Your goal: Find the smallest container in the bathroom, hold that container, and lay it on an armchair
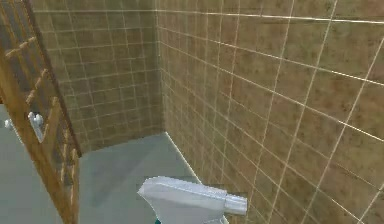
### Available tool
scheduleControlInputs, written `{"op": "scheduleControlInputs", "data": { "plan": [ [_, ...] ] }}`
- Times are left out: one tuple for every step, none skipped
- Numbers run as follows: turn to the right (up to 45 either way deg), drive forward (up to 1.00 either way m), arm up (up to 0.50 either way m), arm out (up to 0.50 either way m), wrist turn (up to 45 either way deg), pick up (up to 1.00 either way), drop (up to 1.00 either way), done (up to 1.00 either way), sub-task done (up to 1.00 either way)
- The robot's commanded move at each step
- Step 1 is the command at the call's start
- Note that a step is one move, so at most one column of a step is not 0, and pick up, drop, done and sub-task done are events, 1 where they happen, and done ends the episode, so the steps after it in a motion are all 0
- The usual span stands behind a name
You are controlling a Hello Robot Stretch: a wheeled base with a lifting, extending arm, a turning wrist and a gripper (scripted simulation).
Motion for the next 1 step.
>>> {"op": "scheduleControlInputs", "data": {
  "plan": [
    [-45.0,0.00,0.00,0.00,0.0,0.00,0.00,0.00,0.00]
  ]
}}
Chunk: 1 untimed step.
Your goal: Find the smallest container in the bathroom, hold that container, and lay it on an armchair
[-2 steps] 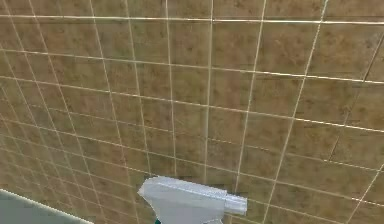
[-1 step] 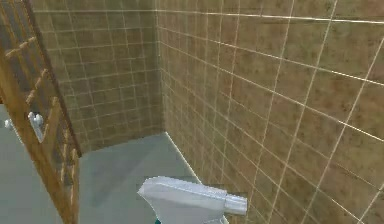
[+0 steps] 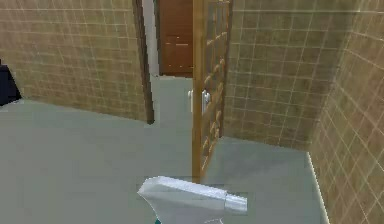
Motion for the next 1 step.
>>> {"op": "scheduleControlInputs", "data": {
  "plan": [
    [-45.0,0.00,0.00,0.00,0.0,0.00,0.00,0.00,0.00]
  ]
}}
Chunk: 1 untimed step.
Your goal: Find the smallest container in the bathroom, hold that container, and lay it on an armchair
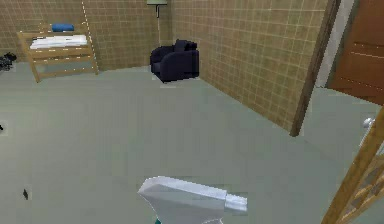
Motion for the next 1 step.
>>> {"op": "scheduleControlInputs", "data": {
  "plan": [
    [-9.0,0.00,0.00,0.00,0.0,0.00,0.00,0.00,0.00]
  ]
}}
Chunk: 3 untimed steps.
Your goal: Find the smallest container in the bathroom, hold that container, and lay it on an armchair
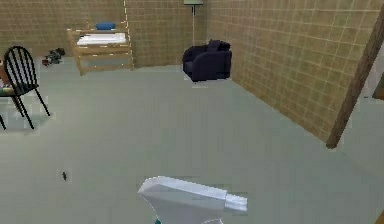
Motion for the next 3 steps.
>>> {"op": "scheduleControlInputs", "data": {
  "plan": [
    [-45.0,0.00,0.00,0.00,0.0,0.00,0.00,0.00,0.00],
    [-45.0,0.00,0.00,0.00,0.0,0.00,0.00,0.00,0.00],
    [-6.0,0.00,0.00,0.00,0.0,0.00,0.00,0.00,0.00]
  ]
}}
